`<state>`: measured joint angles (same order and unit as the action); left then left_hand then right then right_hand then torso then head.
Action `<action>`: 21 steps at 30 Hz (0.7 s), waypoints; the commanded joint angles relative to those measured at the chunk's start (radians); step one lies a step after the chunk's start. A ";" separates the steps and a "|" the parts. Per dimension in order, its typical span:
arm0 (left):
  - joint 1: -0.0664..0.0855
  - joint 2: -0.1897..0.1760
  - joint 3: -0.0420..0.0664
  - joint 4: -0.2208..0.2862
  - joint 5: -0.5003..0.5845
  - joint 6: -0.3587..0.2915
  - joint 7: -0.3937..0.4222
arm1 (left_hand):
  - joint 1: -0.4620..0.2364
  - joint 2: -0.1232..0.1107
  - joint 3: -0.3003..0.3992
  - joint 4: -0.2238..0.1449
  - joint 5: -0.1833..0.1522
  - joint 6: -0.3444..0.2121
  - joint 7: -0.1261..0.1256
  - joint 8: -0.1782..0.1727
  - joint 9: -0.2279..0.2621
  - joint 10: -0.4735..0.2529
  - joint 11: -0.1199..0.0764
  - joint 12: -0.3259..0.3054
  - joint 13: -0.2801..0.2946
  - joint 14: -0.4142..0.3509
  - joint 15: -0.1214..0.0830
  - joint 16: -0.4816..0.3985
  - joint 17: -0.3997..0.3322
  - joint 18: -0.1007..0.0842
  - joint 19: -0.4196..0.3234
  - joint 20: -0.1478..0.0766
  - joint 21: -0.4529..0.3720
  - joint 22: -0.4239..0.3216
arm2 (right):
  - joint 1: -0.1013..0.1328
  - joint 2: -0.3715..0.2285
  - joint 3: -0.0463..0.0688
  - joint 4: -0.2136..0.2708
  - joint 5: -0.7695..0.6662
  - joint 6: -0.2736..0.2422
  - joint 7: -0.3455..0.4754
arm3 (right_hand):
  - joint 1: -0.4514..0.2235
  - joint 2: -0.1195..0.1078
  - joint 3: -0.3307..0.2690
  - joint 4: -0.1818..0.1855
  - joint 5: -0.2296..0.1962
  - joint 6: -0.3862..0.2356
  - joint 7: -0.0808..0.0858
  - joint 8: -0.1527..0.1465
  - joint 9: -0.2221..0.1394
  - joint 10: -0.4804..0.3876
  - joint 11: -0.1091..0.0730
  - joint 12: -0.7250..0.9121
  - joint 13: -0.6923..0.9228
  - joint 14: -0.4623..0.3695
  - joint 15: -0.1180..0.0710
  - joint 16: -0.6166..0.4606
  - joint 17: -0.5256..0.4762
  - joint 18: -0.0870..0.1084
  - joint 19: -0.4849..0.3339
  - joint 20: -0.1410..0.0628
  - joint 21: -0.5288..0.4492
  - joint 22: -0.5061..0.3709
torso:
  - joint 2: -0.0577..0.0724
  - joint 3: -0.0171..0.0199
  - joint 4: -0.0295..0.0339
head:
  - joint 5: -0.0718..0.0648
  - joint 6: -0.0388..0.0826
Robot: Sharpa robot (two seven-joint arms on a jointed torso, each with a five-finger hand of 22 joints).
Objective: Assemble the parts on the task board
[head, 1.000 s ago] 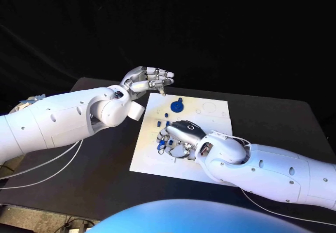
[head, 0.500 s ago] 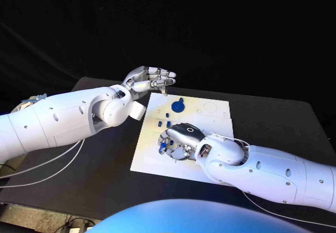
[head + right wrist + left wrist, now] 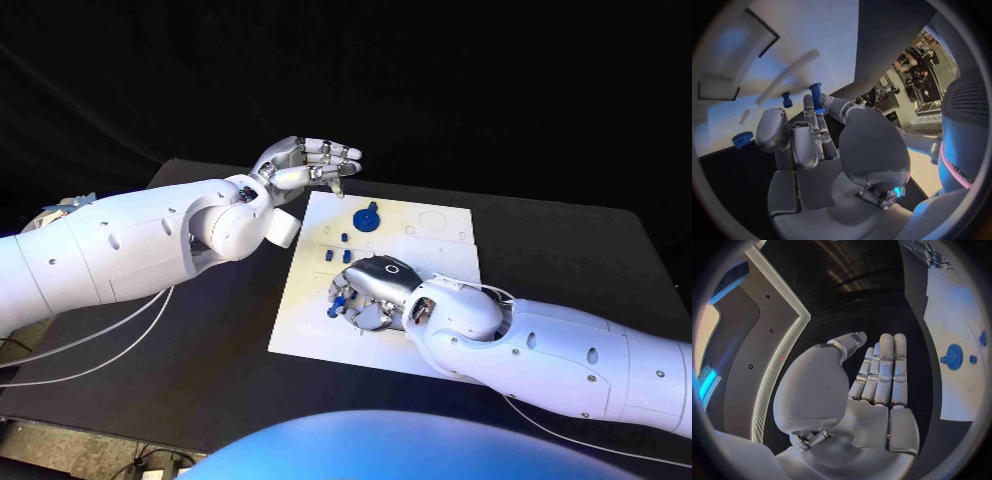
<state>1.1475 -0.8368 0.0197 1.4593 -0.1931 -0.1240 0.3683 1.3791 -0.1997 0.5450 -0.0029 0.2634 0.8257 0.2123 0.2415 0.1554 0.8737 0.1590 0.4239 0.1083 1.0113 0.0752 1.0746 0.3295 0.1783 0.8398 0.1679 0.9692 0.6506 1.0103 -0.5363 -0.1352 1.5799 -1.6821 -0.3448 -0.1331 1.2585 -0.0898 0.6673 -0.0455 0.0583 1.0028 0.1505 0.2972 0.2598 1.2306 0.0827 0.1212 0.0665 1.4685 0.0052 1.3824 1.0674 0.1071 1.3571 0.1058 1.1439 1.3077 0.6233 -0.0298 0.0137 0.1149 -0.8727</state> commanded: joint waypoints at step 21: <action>0.001 -0.003 0.001 -0.009 0.005 0.007 0.003 | 0.000 0.010 0.000 -0.005 0.004 -0.006 0.013 0.005 -0.001 -0.005 0.000 0.005 0.001 -0.006 0.001 0.000 0.000 0.006 -0.005 0.001 -0.004 0.000 | -0.002 0.026 -0.009 0.000 -0.036 0.053 -0.055 | -0.021 -0.034 -0.013 -0.002 0.013 -0.043 0.015 -0.018 0.000 -0.014 0.009 -0.036 0.001 0.006 0.004 0.000 -0.005 -0.009 -0.008 0.003 -0.022 0.017 | 0.000 0.0020 -0.0010 | -0.006 0.000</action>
<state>1.1476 -0.8411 0.0196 1.4496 -0.1931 -0.1242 0.3670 1.3791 -0.1997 0.5450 -0.0029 0.2634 0.8257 0.2123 0.2415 0.1554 0.8738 0.1590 0.4239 0.1080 1.0113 0.0752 1.0746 0.3295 0.1783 0.8398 0.1680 0.9692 0.6506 1.0120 -0.5129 -0.1417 1.5781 -1.7056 -0.3252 -0.1713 1.2418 -0.1088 0.6573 -0.0468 0.0699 0.9653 0.1637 0.2908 0.2662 1.2238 0.0908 0.0885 0.0687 1.4685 0.0052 1.3824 1.0637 0.1074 1.3547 0.1083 1.1228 1.3074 0.6237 -0.0286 0.0138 0.1092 -0.8727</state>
